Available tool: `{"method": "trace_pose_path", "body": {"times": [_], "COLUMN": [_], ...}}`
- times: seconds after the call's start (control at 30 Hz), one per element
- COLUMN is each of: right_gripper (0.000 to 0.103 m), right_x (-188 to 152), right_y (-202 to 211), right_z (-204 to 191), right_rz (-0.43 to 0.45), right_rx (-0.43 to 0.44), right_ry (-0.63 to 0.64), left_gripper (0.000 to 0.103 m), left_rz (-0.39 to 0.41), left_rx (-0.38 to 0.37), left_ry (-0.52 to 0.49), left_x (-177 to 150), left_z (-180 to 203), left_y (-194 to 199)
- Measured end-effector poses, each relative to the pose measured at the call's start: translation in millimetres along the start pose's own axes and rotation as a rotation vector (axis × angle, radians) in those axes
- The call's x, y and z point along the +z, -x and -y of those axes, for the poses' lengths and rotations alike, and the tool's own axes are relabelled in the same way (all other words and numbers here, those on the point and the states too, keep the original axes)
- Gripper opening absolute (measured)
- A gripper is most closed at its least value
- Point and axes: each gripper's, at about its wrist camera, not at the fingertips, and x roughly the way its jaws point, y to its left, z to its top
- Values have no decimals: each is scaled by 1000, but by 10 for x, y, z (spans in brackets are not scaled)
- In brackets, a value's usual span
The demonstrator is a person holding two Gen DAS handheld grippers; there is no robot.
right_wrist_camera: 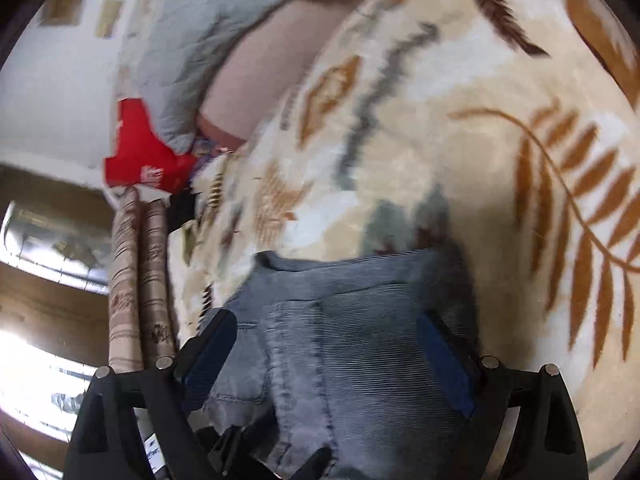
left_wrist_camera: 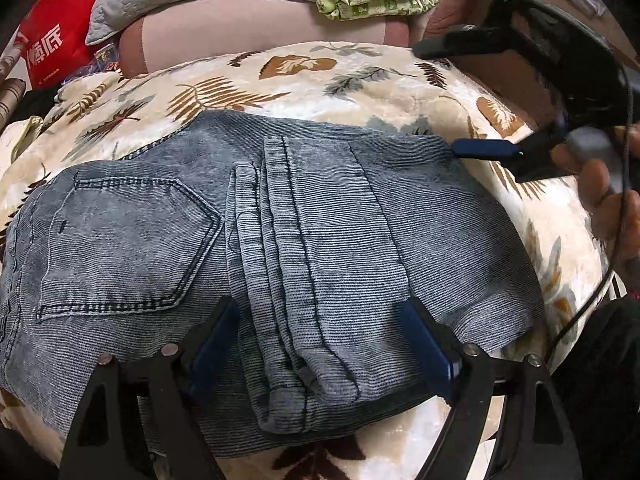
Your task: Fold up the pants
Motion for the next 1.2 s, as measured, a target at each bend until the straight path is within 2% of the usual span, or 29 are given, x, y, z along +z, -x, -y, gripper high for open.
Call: {"method": "trace_pose_path", "body": {"times": [0.07, 0.1, 0.17, 0.27, 0.4, 0.53, 0.6, 0.67, 0.7, 0.77, 0.83, 0.9, 0.97, 1.0, 1.03, 1.1, 1.2], "right_gripper": [93, 94, 94, 94, 94, 94, 94, 92, 92, 92, 92, 93, 93, 93, 93, 93, 94], "right_x": [57, 83, 91, -1, -402, -933, -1063, -1137, -1162, -1157, -1160, -1195, -1222, -1254, -1262, -1255, -1289], "right_y": [-148, -258, -176, 29, 357, 529, 515, 319, 348, 446, 526, 490, 258, 179, 229, 324, 451], "right_z": [111, 240, 251, 38, 2, 165, 264, 467, 525, 447, 265, 147, 250, 326, 320, 250, 90], "right_rz": [-15, -45, -12, 5, 40, 33, 36, -21, 12, 28, 41, 27, -27, -41, -1, 13, 46], "right_rx": [-95, -81, -46, -39, 4, 109, 121, 71, 105, 118, 125, 158, 89, 93, 117, 146, 201], "right_ry": [6, -31, -83, -35, -64, -135, -141, -192, -213, -216, -141, -77, -75, -91, -91, -89, -8], "left_gripper": [84, 84, 84, 84, 84, 84, 84, 84, 84, 84, 84, 84, 84, 84, 84, 84, 84], "left_rz": [0, -2, 6, 8, 3, -3, 27, 76, 96, 145, 166, 164, 141, 132, 124, 122, 111], "left_rx": [-8, -14, -29, -28, -47, -85, -71, -50, -42, -3, 21, 46, 76, 89, 105, 131, 147], "left_ry": [-2, -2, 0, -4, 22, 115, 155, 170, 173, 202, 269, 332, 397, 414, 425, 437, 451], "left_x": [7, 6, 1, -12, 9, 41, 53, 65, 58, 10, -94, -191, -303, -331, -366, -400, -403], "left_z": [2, -1, -21, -4, -40, -171, -234, -303, -339, -462, -657, -838, -1039, -1113, -1170, -1235, -1271], "left_y": [-4, -1, 15, 26, 34, 118, 257, 462, 544, 756, 913, 976, 1006, 1003, 1010, 1022, 1025]}}
